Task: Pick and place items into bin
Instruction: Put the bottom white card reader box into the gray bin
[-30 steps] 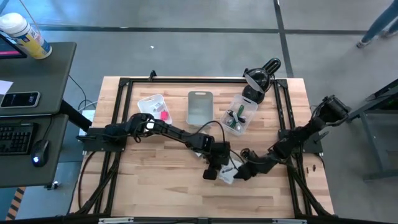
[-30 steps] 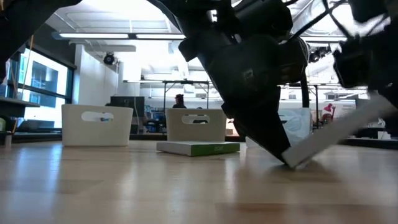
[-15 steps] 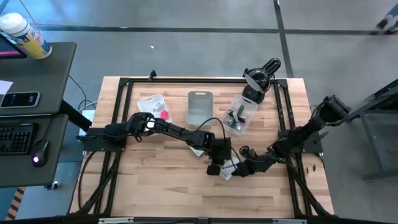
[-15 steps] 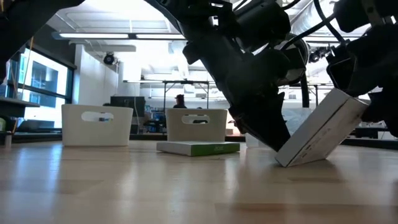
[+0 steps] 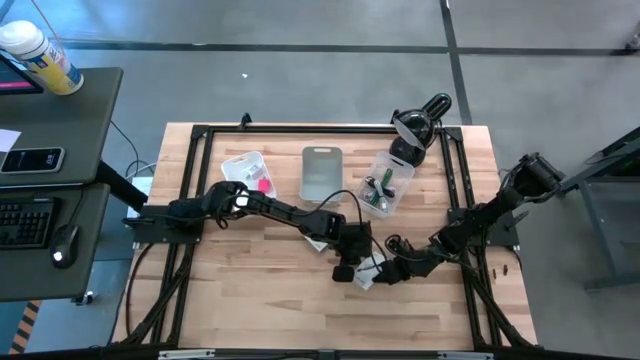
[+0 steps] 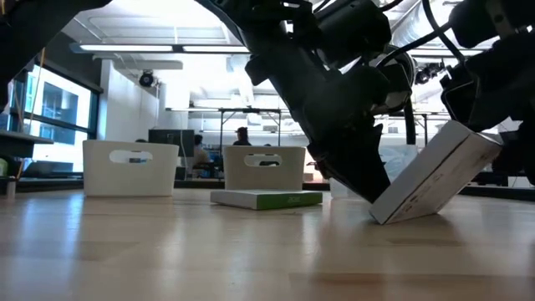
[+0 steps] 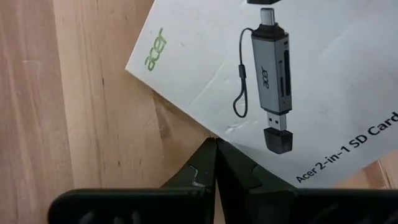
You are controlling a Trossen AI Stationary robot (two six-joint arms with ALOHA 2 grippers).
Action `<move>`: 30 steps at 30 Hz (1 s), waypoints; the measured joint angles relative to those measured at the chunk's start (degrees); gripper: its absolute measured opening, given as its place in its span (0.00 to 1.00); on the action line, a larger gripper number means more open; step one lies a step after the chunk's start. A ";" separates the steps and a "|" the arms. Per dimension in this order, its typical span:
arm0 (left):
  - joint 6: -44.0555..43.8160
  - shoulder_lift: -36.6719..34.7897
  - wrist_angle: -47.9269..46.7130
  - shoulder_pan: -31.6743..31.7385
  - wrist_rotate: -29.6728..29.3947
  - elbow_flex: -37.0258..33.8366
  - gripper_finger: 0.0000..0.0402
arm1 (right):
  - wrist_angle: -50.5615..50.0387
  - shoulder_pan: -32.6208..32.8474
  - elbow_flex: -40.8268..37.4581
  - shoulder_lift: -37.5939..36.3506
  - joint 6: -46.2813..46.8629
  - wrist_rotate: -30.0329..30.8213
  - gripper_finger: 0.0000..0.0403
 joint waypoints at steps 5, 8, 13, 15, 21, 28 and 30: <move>0.71 0.00 0.20 -0.16 0.13 -0.02 0.00 | 0.81 -0.02 -0.09 0.05 -0.25 0.47 0.49; 1.56 0.00 0.24 -0.33 -0.22 -0.02 0.00 | 2.97 -0.09 -0.11 0.09 -1.30 2.35 0.51; 1.98 0.00 0.50 -0.44 -0.24 -0.02 0.00 | 3.83 -0.08 -0.11 0.09 -1.76 2.98 0.49; 2.48 0.00 0.52 -0.44 -0.22 -0.02 0.00 | 3.91 0.00 -0.11 0.09 -1.74 2.65 0.48; 3.16 0.00 0.52 -0.50 -0.17 -0.02 0.00 | 4.82 1.65 -0.15 0.11 -1.96 2.63 0.45; 3.20 0.00 0.57 -0.50 -0.24 -0.02 0.00 | 6.23 3.04 -0.17 0.14 -2.54 3.51 0.45; 3.20 0.00 0.59 -0.50 -0.24 -0.02 0.00 | 6.40 3.04 -0.17 0.14 -2.84 3.92 0.44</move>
